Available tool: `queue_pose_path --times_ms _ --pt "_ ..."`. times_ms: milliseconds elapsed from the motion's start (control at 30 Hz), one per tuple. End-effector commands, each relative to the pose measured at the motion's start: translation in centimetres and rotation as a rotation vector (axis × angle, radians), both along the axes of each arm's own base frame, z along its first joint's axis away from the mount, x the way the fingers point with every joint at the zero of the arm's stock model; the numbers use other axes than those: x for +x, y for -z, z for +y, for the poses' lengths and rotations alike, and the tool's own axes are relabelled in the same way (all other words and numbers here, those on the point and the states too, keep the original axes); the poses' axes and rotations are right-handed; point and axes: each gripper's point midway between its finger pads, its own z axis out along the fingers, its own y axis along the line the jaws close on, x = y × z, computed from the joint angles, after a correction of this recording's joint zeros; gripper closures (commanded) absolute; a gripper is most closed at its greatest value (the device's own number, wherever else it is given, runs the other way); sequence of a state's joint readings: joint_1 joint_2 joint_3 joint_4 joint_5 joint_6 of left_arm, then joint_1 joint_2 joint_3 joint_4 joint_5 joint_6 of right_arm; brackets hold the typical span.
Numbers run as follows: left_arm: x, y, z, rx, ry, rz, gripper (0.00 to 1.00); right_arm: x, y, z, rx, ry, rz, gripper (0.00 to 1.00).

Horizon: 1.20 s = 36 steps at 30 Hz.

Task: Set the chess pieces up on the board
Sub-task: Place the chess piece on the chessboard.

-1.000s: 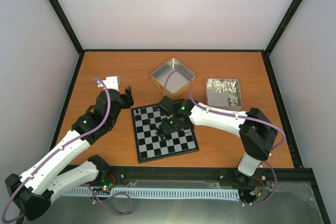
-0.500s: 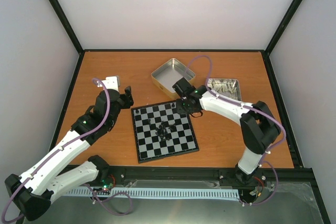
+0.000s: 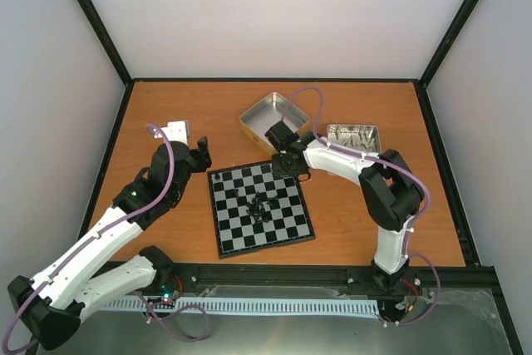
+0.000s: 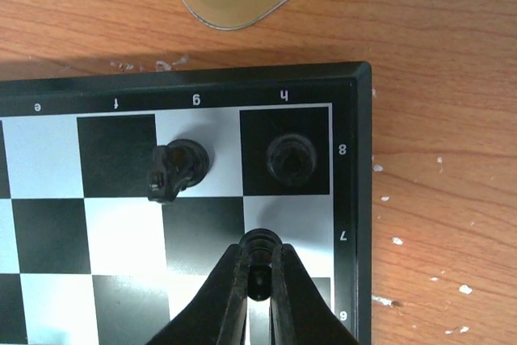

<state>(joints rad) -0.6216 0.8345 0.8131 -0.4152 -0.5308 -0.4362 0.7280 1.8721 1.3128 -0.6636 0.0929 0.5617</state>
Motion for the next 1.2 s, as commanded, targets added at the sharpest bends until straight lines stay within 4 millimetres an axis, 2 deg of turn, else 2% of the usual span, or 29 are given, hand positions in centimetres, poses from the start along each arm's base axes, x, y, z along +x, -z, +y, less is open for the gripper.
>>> queue_pose_path --times_ms 0,267,667,1033,1167 --pt "0.0 -0.6 0.4 -0.005 -0.011 -0.022 0.27 1.3 -0.3 -0.5 -0.039 0.019 -0.033 0.92" --pt "0.0 -0.6 0.4 -0.006 -0.010 -0.023 0.27 1.2 0.6 -1.0 -0.066 0.028 -0.011 0.92" --pt "0.1 -0.6 0.3 -0.005 -0.006 -0.021 0.27 1.0 0.9 -0.9 -0.059 0.029 0.007 0.88" --pt "0.1 -0.7 0.2 -0.005 -0.006 -0.023 0.27 0.9 -1.4 -0.9 -0.025 0.035 -0.017 0.76" --pt "0.1 -0.7 0.3 -0.005 -0.008 -0.025 0.27 -0.2 -2.3 -1.0 0.005 0.017 -0.011 0.71"
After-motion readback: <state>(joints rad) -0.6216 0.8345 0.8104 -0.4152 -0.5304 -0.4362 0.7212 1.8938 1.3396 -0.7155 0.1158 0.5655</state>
